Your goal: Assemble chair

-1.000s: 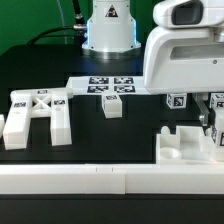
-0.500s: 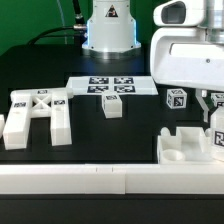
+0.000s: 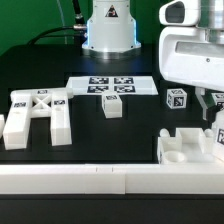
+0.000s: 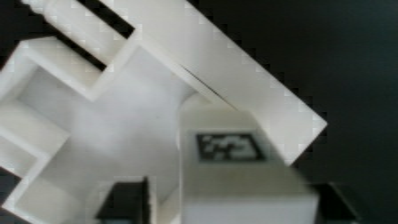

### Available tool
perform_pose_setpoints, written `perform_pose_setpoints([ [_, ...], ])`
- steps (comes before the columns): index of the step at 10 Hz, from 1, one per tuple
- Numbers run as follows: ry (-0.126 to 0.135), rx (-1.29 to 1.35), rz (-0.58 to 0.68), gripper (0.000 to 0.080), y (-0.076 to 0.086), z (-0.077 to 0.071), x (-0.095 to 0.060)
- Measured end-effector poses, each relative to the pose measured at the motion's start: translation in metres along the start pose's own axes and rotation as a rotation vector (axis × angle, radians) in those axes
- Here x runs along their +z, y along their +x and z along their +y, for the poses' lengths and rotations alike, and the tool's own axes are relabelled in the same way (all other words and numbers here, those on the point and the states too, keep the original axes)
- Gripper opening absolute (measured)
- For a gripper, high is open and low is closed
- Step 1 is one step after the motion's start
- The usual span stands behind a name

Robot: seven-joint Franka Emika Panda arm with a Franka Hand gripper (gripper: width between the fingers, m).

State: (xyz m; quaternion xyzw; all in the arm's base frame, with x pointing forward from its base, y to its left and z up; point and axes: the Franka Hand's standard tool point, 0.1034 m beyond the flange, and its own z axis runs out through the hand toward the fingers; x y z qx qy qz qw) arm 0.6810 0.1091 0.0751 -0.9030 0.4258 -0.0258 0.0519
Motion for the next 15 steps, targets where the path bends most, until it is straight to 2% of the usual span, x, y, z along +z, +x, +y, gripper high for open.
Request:
perform_pose_setpoints([
  [1,0.000,-0.043,0.000,0.0510,0.0002,0.0000,-0.0002],
  [2,-0.002,-0.135,0.003,0.0619,-0.0003,-0.0003,-0.0002],
  [5,-0.011,-0.422,0.011,0.0648,-0.0048,-0.0031,0.0002],
  [9,-0.021,-0.786,0.014,0.0649,-0.0038,-0.0028,-0.0002],
  [13,-0.050,-1.142,0.021,0.0649,-0.0008,-0.0010,-0.0003],
  [14,-0.050,-1.139,0.022,0.0649,-0.0002,-0.0006,-0.0002],
  [15,-0.050,-1.137,0.021,0.0519,-0.0003,-0.0005,0.0000],
])
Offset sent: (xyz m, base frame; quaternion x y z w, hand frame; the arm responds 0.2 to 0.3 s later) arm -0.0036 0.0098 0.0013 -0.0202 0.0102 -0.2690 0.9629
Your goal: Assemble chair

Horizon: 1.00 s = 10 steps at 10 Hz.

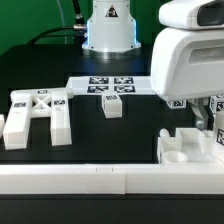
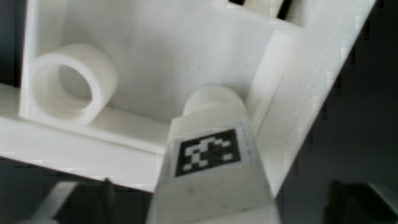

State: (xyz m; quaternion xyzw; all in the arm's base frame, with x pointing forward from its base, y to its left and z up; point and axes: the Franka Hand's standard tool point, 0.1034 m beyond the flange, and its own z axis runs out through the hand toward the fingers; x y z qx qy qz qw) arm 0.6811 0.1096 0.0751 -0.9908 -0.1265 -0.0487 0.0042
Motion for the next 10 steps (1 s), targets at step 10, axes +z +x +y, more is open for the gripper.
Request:
perform_pose_setpoints([
  [10,0.025,0.772,-0.008,0.0288,0.0001,-0.0008,0.0012],
])
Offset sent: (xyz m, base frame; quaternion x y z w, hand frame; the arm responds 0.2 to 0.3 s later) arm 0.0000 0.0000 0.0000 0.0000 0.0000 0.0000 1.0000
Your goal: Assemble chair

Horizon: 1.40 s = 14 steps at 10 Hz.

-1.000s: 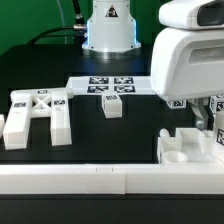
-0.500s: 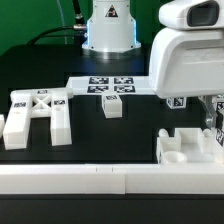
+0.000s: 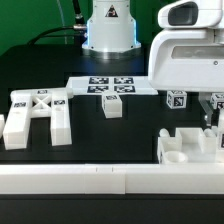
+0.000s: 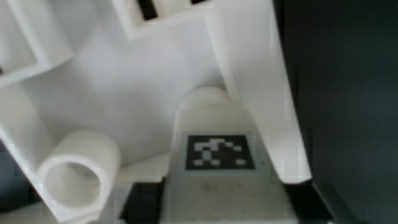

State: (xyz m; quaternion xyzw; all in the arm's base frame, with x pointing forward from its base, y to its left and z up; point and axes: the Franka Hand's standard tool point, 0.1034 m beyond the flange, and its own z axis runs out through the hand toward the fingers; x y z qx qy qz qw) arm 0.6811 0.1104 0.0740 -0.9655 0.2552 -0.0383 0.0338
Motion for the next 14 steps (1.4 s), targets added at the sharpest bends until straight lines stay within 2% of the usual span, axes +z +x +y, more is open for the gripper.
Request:
perform_pose_setpoints([
  [3,-0.005,0.305,-0.015,0.0289,0.0007,-0.0014,0.0005],
  [6,-0.007,0.358,-0.013,0.0298,0.0000,-0.0021,0.0007],
  [7,-0.007,0.320,-0.013,0.0474,0.0002,-0.0019,0.0007],
  [8,-0.008,0.263,-0.012,0.0611,0.0009,-0.0011,0.0004],
  [10,-0.009,0.096,-0.013,0.0642,-0.0012,-0.0032,0.0007],
  [14,-0.006,-0.297,-0.015,0.0648,0.0001,-0.0022,0.0003],
])
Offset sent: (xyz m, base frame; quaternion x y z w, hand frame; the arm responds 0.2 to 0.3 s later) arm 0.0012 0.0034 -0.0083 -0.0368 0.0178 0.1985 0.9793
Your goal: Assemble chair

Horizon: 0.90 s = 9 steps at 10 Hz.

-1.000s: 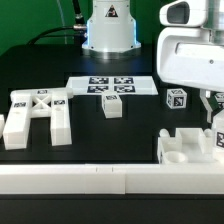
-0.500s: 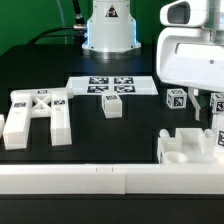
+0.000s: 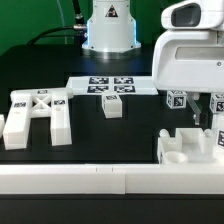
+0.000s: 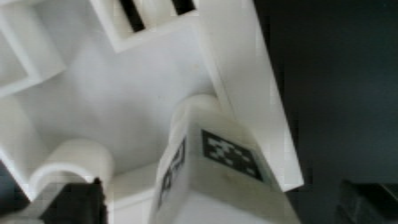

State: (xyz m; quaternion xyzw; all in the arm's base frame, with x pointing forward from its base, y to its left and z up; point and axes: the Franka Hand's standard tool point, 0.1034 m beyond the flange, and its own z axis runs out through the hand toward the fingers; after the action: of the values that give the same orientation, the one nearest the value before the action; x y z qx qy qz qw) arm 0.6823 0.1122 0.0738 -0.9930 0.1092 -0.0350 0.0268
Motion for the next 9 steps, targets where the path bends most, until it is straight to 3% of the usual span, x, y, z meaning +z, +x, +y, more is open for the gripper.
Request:
perform_pose_setpoints([
  [5,-0.019,-0.448,-0.001,0.0648,0.0020,0.0048,-0.0002],
  [9,-0.034,-0.599,0.007,0.0648,0.0034,0.0072,0.0012],
])
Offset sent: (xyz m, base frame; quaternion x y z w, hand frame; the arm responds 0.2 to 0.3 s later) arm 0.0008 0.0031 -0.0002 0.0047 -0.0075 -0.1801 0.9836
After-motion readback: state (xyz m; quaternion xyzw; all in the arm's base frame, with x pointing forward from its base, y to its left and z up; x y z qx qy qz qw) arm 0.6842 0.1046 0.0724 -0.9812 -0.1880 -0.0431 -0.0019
